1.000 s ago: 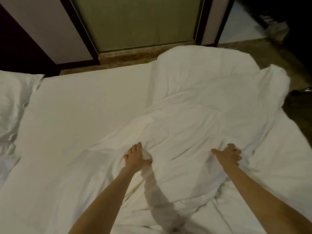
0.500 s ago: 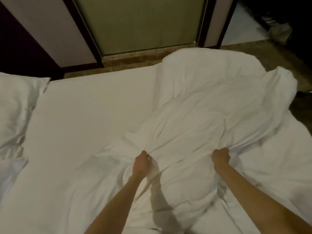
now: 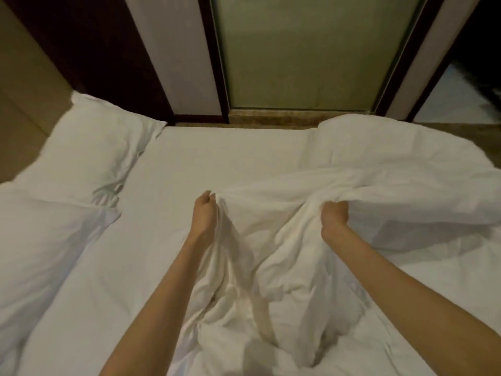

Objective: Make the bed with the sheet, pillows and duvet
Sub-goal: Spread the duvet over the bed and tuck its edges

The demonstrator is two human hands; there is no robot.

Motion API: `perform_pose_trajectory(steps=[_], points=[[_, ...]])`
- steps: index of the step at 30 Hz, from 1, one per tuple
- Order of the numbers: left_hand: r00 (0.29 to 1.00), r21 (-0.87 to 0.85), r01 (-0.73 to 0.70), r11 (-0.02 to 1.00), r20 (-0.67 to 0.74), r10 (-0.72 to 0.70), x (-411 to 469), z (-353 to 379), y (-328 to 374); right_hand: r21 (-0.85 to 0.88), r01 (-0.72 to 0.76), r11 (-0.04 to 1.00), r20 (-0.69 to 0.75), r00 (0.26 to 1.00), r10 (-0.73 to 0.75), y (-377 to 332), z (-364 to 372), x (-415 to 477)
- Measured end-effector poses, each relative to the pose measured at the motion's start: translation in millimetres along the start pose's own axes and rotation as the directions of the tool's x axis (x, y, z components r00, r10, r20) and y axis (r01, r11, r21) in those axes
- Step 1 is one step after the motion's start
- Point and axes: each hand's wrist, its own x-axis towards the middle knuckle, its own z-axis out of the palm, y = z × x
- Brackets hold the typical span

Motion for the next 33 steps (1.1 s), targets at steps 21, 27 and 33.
perform_pose_trajectory(steps=[21, 27, 33], points=[[0.768, -0.142, 0.024, 0.990, -0.631, -0.109, -129.4, -299.4, -46.4, -0.126, 0.674, 0.728, 0.943, 0.309, -0.123, 12.3, 203.7, -238.3], [0.827, -0.026, 0.025, 0.999, -0.562, -0.036, -141.7, -277.9, -46.0, -0.235, 0.652, 0.721, 0.924, 0.380, -0.043, 38.1, 187.4, -226.7], [0.884, 0.002, 0.075, 0.997, -0.463, -0.065, -144.9, -249.8, -66.3, -0.348, 0.562, 0.751, 0.868, 0.496, 0.031, 65.7, 150.5, -191.8]])
